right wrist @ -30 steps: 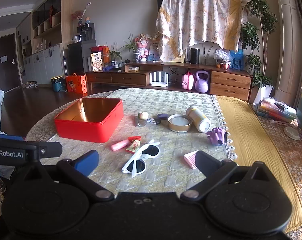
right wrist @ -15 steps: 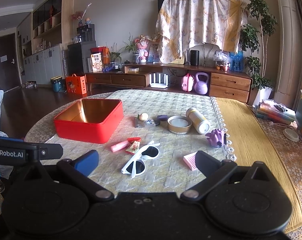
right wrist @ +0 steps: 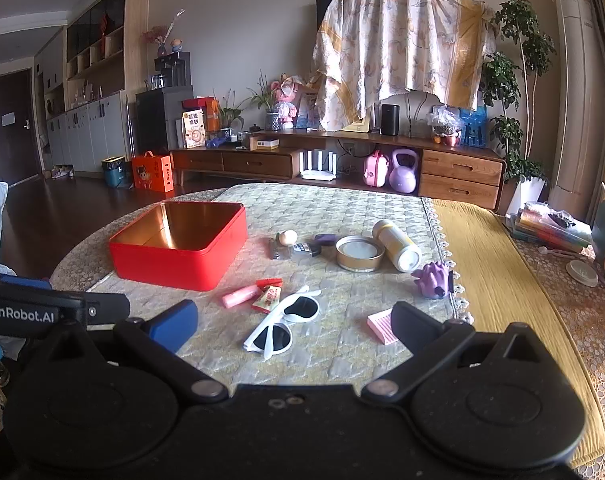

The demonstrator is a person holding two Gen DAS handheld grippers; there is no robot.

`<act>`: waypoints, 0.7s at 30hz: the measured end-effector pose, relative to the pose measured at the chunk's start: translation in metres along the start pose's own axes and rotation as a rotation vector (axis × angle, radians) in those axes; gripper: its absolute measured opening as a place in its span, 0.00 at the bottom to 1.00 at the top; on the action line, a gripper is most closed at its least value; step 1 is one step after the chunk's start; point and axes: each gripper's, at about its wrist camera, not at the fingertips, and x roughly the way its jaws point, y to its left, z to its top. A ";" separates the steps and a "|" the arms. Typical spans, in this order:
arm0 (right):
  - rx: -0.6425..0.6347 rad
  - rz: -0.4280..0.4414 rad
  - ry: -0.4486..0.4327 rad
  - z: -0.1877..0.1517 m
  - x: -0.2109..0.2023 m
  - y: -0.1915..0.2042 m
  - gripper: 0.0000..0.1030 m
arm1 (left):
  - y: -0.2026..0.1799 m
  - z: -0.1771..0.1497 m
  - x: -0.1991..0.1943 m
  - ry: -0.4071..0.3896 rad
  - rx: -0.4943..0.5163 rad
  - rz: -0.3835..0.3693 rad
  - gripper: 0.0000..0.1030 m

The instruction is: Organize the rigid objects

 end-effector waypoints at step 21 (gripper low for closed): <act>-0.039 0.007 0.028 -0.005 0.024 -0.013 1.00 | -0.002 0.009 0.032 0.033 -0.005 0.010 1.00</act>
